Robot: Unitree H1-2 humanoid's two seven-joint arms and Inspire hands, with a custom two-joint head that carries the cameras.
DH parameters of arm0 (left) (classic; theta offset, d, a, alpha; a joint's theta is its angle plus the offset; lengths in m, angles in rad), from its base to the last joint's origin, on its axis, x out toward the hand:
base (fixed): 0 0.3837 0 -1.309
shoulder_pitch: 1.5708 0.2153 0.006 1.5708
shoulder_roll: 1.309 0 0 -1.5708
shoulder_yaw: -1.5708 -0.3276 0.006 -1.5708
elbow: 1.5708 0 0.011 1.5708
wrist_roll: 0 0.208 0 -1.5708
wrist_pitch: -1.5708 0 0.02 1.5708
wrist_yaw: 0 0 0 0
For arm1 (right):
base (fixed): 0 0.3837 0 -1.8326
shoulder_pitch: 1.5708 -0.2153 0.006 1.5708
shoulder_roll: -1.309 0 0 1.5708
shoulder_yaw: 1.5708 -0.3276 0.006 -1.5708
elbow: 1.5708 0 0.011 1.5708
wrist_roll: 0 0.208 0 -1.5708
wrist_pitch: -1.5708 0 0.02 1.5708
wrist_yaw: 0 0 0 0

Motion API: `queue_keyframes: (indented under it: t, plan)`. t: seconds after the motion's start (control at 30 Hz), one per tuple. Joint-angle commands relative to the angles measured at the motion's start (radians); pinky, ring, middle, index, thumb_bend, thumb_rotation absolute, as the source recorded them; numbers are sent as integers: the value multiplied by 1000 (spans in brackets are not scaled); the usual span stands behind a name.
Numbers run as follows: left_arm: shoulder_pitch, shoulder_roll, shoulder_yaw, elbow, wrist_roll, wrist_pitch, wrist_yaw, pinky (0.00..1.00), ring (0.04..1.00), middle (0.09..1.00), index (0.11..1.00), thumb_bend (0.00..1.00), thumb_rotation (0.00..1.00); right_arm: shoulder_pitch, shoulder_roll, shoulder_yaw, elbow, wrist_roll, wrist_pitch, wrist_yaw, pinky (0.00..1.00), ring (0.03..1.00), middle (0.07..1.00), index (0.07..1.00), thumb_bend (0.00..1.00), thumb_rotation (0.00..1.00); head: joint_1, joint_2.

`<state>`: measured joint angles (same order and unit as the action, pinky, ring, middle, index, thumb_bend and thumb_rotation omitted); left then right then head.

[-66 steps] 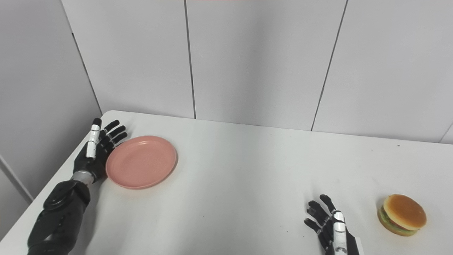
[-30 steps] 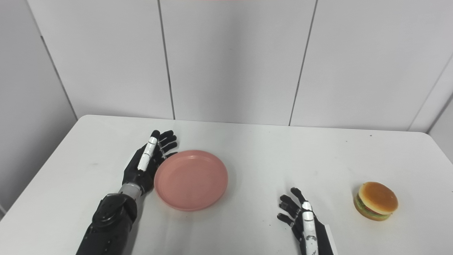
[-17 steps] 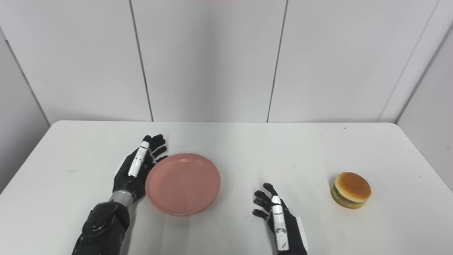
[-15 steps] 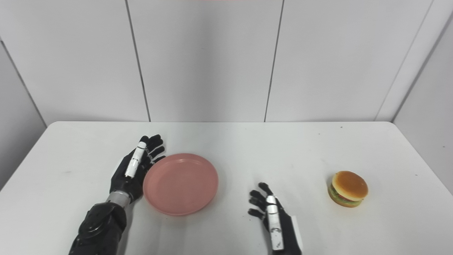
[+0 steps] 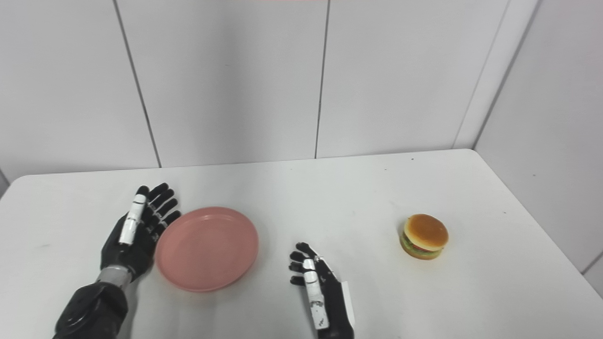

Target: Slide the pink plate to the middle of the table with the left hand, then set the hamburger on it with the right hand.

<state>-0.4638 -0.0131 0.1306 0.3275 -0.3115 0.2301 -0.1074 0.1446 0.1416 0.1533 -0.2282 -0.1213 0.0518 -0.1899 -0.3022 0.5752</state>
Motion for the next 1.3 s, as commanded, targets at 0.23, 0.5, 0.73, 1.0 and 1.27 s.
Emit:
queue_keyframes:
  t: [0.23, 0.5, 0.73, 1.0, 1.27]
  plan:
    - [33, 5, 14, 3, -9, 73, 22, 852, 887, 848, 716, 616, 654, 33, -7, 3, -31, -83, -101, -16, 741, 800, 844, 841, 650, 1000, 9, 7]
    - [13, 25, 12, 4, -4, 85, 17, 809, 875, 845, 721, 607, 655, -29, -69, -90, -142, -202, -184, -54, 702, 767, 799, 826, 611, 991, 16, -3]
    - [0, 14, 5, 29, -10, 67, 4, 823, 871, 838, 727, 610, 657, -158, -194, -195, -231, -443, -157, -55, 625, 717, 770, 782, 631, 1000, 8, -17]
    - [-1, 4, 5, 43, -20, 70, -1, 875, 889, 849, 749, 600, 653, -308, -325, -295, -253, -512, -22, 34, 550, 617, 677, 701, 674, 955, 17, -25]
    - [-1, 10, 9, 35, -25, 79, -12, 868, 885, 844, 742, 592, 661, -384, -427, -273, -174, -624, 199, 209, 538, 664, 699, 692, 716, 978, 13, -29]
